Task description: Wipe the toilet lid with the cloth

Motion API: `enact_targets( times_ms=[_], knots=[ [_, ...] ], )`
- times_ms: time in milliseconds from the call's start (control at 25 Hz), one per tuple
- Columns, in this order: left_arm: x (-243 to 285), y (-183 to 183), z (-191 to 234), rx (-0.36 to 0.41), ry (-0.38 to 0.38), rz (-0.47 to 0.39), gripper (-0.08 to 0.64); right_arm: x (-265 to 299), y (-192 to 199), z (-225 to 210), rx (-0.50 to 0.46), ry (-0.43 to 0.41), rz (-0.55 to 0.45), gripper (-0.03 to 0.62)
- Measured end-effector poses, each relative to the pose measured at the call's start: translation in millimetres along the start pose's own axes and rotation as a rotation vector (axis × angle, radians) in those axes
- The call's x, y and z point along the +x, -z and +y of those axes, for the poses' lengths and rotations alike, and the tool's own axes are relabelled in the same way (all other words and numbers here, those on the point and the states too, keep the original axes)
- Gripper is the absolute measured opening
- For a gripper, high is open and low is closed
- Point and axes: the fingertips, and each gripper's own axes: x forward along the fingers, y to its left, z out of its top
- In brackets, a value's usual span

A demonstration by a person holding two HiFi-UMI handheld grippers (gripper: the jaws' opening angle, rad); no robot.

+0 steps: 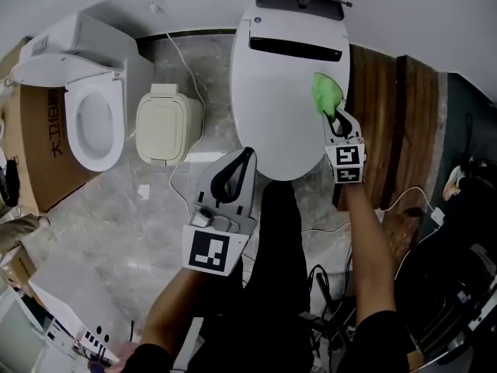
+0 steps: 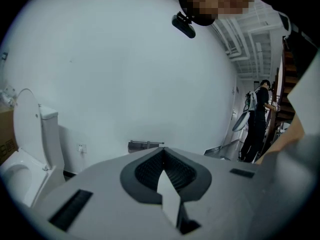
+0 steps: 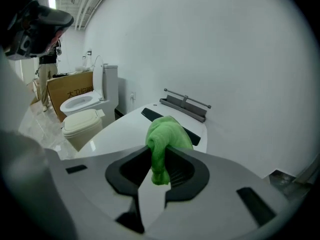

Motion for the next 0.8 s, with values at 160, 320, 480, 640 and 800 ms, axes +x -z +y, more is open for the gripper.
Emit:
enact_targets(
  times_ms=[160, 320, 480, 640, 800],
  knots=[
    [30.7, 3.0, -4.7, -0.009, -0.044, 0.021, 0.009, 28.0, 0.0, -32.8, -0.034, -0.016, 0.015, 0.097],
    [61.7, 4.9, -6.2, -0.014, -0.079, 0.027, 0.009, 59.2, -1.8, -58.9, -0.077, -0.043, 0.024, 0.097],
    [85.2, 7.5, -7.8, -0.013, -0.114, 0.037, 0.009, 88.3, 7.2, -78.0, -0.139, -0.075, 0.065, 0.095],
    [100.5, 12.6, -5.2, -0.021, -0.146, 0.049, 0.009, 112.7, 13.1, -89.2, -0.226, -0.088, 0.095, 0.096],
    [110.1, 18.7, -4.2, -0.026, -0.169, 0.054, 0.009, 131.6, 19.5, -89.7, -0.299, -0.107, 0.12, 0.096]
  ],
)
